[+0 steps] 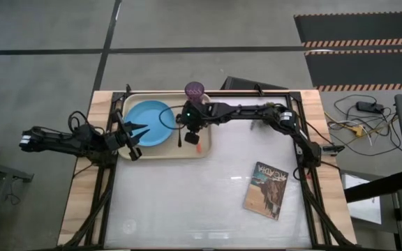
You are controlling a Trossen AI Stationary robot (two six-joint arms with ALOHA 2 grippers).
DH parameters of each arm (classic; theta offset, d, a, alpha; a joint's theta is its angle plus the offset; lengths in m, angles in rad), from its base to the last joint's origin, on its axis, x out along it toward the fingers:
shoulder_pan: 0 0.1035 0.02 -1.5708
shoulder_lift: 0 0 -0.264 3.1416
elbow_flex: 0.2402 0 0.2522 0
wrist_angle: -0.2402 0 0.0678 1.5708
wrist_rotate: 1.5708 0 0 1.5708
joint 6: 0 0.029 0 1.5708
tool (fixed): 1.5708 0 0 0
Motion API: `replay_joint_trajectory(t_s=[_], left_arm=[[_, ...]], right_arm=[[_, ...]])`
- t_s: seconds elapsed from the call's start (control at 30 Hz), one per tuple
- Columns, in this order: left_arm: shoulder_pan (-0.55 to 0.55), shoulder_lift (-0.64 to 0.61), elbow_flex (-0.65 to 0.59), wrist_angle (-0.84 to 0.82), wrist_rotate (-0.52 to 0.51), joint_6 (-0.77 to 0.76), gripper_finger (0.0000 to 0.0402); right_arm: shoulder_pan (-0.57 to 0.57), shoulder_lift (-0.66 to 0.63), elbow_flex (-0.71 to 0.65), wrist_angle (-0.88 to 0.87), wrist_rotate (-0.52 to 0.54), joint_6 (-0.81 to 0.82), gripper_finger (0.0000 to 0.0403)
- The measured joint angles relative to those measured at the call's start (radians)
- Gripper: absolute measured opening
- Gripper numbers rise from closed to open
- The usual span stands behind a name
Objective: Pick and place plate/cup/fork/spoon on tray
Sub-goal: Put the orange fork on the brown tray to the right side of the black spoon
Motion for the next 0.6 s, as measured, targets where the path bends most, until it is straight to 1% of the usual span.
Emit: replay_joint_trajectory(t_s=[0.1,0.33,0.43,0.6], left_arm=[[0.000,0.000,0.000,0.000,0.000,0.000,0.0047],[0.000,0.001,0.000,0.000,-0.018,0.000,0.0047],[0.000,0.002,0.000,0.000,-0.018,-0.001,0.0047],[0.000,0.002,0.000,0.000,-0.019,-0.001,0.0047]], right_arm=[[-0.020,0.004,-0.004,0.012,0.000,-0.042,0.0008],[-0.045,0.004,-0.056,0.110,0.000,-0.076,0.0008],[-0.046,0.004,-0.084,0.143,0.000,-0.076,0.0008],[-0.045,0.004,-0.112,0.150,0.000,-0.056,0.0008]])
